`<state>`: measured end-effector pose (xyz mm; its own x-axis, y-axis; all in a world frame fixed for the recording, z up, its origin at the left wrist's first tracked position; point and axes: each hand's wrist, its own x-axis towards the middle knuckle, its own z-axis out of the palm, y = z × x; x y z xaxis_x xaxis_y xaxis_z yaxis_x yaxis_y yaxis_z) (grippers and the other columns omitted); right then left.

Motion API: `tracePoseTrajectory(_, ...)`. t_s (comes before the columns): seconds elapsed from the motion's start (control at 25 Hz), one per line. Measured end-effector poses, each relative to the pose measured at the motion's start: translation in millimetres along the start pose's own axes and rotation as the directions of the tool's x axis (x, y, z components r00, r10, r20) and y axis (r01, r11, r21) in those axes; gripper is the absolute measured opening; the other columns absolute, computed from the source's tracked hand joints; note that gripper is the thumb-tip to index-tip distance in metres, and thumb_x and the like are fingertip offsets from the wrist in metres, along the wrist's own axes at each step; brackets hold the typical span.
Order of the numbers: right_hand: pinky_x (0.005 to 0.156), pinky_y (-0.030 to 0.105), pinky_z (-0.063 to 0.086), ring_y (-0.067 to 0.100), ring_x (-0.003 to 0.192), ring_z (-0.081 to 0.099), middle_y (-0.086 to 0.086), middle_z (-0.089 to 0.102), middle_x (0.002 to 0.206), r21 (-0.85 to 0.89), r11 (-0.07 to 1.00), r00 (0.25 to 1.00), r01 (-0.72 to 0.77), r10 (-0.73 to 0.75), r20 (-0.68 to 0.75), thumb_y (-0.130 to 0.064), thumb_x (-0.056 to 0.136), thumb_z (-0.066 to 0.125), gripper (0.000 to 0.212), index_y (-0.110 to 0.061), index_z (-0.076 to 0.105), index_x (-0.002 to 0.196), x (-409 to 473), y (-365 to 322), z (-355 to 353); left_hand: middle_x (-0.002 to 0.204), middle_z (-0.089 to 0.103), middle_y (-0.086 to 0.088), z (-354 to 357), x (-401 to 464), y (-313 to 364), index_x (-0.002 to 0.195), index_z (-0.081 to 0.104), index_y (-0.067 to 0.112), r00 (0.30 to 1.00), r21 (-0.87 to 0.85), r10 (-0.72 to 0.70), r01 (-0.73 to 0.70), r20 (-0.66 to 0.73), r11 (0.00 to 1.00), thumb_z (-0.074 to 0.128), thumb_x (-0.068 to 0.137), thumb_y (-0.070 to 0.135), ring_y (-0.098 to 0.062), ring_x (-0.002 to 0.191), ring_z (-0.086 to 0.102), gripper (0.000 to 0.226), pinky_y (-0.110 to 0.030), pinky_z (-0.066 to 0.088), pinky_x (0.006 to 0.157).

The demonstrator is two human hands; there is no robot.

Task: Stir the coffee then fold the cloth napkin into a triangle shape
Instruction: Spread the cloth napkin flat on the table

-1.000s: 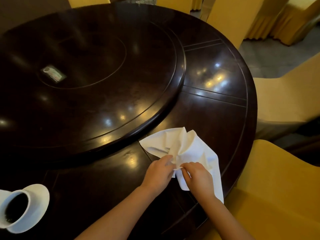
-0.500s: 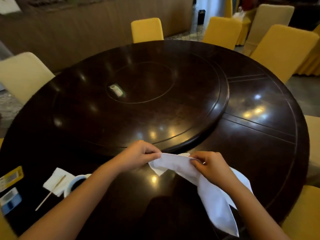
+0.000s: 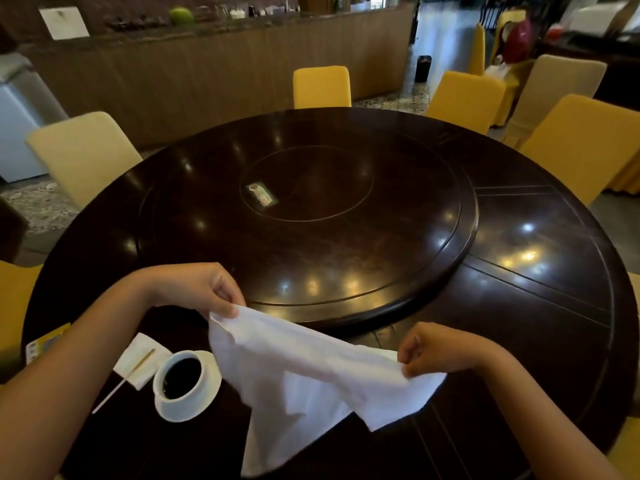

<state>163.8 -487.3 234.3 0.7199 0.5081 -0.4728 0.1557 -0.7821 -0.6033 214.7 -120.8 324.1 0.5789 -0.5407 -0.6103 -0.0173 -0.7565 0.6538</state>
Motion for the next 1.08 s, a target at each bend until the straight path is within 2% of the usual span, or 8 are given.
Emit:
tracePoseTrajectory(0.08, 0.066, 0.016, 0.043, -0.003, 0.067, 0.056, -0.016, 0.062, 0.070, -0.085, 0.996, 0.997, -0.009, 0.002, -0.082, -0.014, 0.079, 0.066, 0.011, -0.024, 0.070, 0.076, 12, 3, -14, 0.085, 0.074, -0.002, -8, 8, -14, 0.084, 0.076, 0.021, 0.991, 0.179, -0.065, 0.085, -0.118, 0.980, 0.063, 0.087, 0.010, -0.016, 0.083, 0.069, 0.017, -0.032, 0.054, 0.080)
tracePoseTrajectory(0.16, 0.068, 0.025, 0.044, 0.010, 0.071, 0.058, -0.004, 0.064, 0.074, -0.184, 0.983, 0.925, -0.017, -0.054, -0.377, -0.014, 0.082, 0.063, 0.007, -0.017, 0.069, 0.079, 29, -6, -43, 0.084, 0.074, 0.004, -21, 20, -17, 0.086, 0.075, 0.024, 0.913, 0.306, -0.055, 0.191, -0.404, 0.933, 0.062, 0.086, 0.012, -0.009, 0.081, 0.067, 0.018, -0.031, 0.054, 0.078)
tracePoseTrajectory(0.32, 0.066, 0.034, 0.042, 0.028, 0.079, 0.057, 0.015, 0.064, 0.087, -0.266, 0.964, 0.595, -0.008, -0.209, -0.776, -0.007, 0.084, 0.057, 0.011, -0.003, 0.066, 0.088, 51, -52, -120, 0.098, 0.068, -0.007, -61, 28, 10, 0.102, 0.070, 0.013, 0.462, 0.083, -0.039, 0.241, -0.886, 0.967, 0.053, 0.092, 0.013, -0.019, 0.088, 0.059, 0.020, -0.032, 0.045, 0.072)
tracePoseTrajectory(0.44, 0.064, 0.032, 0.038, 0.033, 0.078, 0.055, 0.017, 0.060, 0.082, -0.393, 0.920, 0.286, -0.003, -0.376, -0.881, -0.003, 0.083, 0.056, 0.009, -0.001, 0.064, 0.086, 49, -81, -162, 0.091, 0.069, -0.009, -84, 11, 37, 0.099, 0.069, 0.010, 0.164, 0.222, 0.206, 0.089, -0.965, 0.971, 0.048, 0.093, 0.010, -0.021, 0.082, 0.059, 0.023, -0.031, 0.043, 0.069)
tracePoseTrajectory(0.6, 0.069, 0.038, 0.039, 0.032, 0.080, 0.054, 0.018, 0.062, 0.082, -0.523, 0.852, -0.055, -0.012, -0.523, -0.850, -0.004, 0.086, 0.054, 0.011, 0.000, 0.064, 0.088, 28, -89, -160, 0.093, 0.070, -0.014, -66, -8, 37, 0.101, 0.068, 0.003, -0.153, 0.528, 0.545, 0.140, -0.825, 0.838, 0.045, 0.093, 0.008, -0.029, 0.087, 0.064, 0.024, -0.032, 0.044, 0.071)
tracePoseTrajectory(0.72, 0.074, 0.037, 0.037, 0.029, 0.082, 0.052, 0.017, 0.061, 0.084, -0.593, 0.805, -0.037, 0.022, -0.592, -0.805, -0.004, 0.089, 0.052, 0.015, 0.003, 0.065, 0.091, 16, -61, -106, 0.100, 0.070, -0.017, -9, 2, -7, 0.105, 0.066, -0.001, -0.133, 0.590, 0.608, 0.150, -0.783, 0.793, 0.045, 0.093, 0.011, -0.025, 0.096, 0.064, 0.027, -0.026, 0.043, 0.089)
tracePoseTrajectory(0.88, 0.074, 0.034, 0.036, 0.027, 0.080, 0.050, 0.015, 0.060, 0.084, -0.539, 0.838, 0.261, 0.087, -0.541, -0.799, -0.010, 0.089, 0.049, 0.020, 0.001, 0.066, 0.091, 13, 2, 4, 0.098, 0.070, -0.016, 89, 39, -94, 0.100, 0.069, -0.003, 0.077, 0.564, 0.559, 0.078, -0.825, 0.822, 0.041, 0.095, 0.016, -0.019, 0.099, 0.058, 0.034, -0.019, 0.036, 0.099)
tracePoseTrajectory(1.08, 0.081, 0.028, 0.040, 0.019, 0.081, 0.059, 0.002, 0.065, 0.085, -0.420, 0.907, 0.648, 0.030, -0.338, -0.682, -0.010, 0.080, 0.062, 0.010, -0.014, 0.066, 0.088, 22, 67, 128, 0.097, 0.073, -0.009, 189, 81, -171, 0.096, 0.072, 0.005, 0.419, 0.477, 0.425, 0.022, -0.802, 0.879, 0.030, 0.100, 0.032, -0.023, 0.089, 0.070, 0.050, -0.021, 0.043, 0.091)
